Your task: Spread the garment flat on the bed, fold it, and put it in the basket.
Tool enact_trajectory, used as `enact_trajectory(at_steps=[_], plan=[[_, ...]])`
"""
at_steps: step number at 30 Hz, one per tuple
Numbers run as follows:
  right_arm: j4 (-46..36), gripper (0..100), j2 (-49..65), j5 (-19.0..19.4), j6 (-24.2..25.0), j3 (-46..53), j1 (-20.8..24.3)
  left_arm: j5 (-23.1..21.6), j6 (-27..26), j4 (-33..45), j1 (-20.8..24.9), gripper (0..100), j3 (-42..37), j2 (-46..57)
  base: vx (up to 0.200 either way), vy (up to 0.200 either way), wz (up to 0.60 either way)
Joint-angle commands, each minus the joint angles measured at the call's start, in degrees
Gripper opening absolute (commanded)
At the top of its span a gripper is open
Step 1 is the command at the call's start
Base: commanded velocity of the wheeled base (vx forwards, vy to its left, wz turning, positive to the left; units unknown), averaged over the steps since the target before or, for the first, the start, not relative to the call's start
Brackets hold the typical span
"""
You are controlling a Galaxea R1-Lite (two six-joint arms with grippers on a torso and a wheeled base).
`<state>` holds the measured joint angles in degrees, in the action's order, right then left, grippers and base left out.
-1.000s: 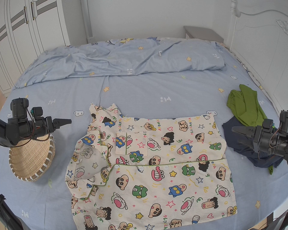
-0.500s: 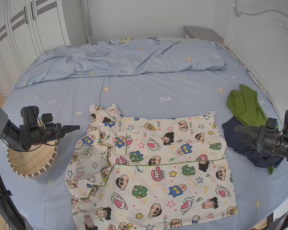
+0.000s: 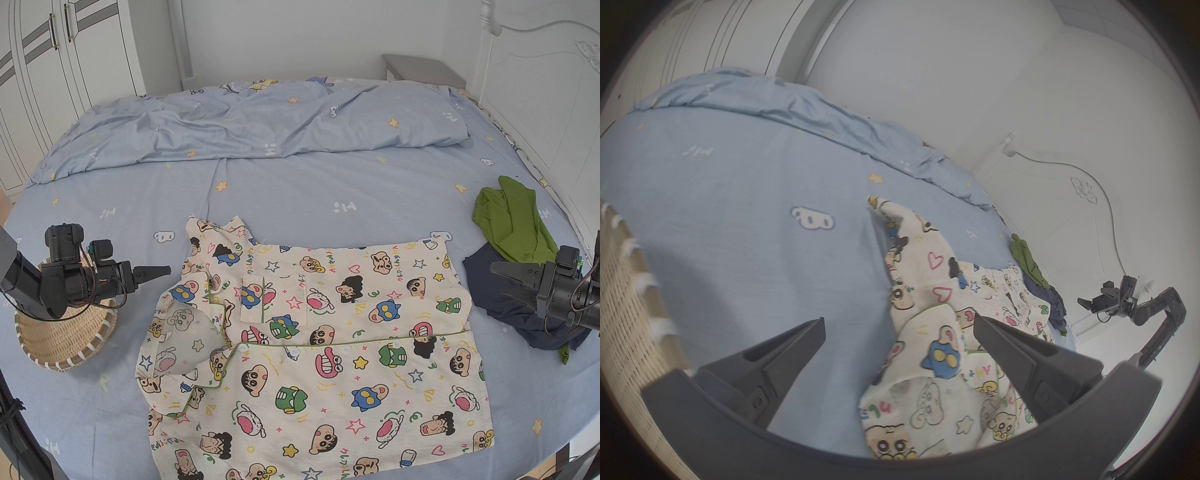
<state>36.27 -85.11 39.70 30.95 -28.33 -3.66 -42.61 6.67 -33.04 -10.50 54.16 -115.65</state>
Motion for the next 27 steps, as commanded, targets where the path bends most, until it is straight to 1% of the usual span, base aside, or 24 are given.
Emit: enact_trajectory(at_steps=[1, 8, 11, 18, 23, 27], plan=[[0.03, 100, -0.05, 0.02, -0.01, -0.06, -0.21, 0.24, 0.01, -0.89, 0.83, 100, -1.78, 3.15, 0.000, 0.000, 0.00], [0.03, 100, -0.05, 0.02, -0.01, 0.03, -0.21, 0.33, -0.08, -1.68, 1.53, 100, -2.48, 2.89, 0.000, 0.000, 0.00], [0.03, 100, 0.12, 0.02, -0.01, 0.03, -0.21, 0.33, 0.01, -3.70, 1.53, 100, -2.31, 1.92, 0.000, 0.000, 0.00], [0.03, 100, 0.04, 0.02, -0.01, 0.12, -0.12, 0.24, -0.25, -3.53, 2.06, 100, -2.57, -0.19, 0.000, 0.000, 0.00], [0.03, 100, 0.04, 0.02, -0.01, 0.12, -0.12, 0.15, -1.39, -2.65, 1.71, 100, -2.75, -1.95, 0.000, 0.000, 0.00], [0.03, 100, 0.12, 0.02, -0.01, 0.12, -0.12, 0.07, -3.59, -2.65, 1.62, 100, -2.48, -4.23, 0.000, 0.000, 0.00]])
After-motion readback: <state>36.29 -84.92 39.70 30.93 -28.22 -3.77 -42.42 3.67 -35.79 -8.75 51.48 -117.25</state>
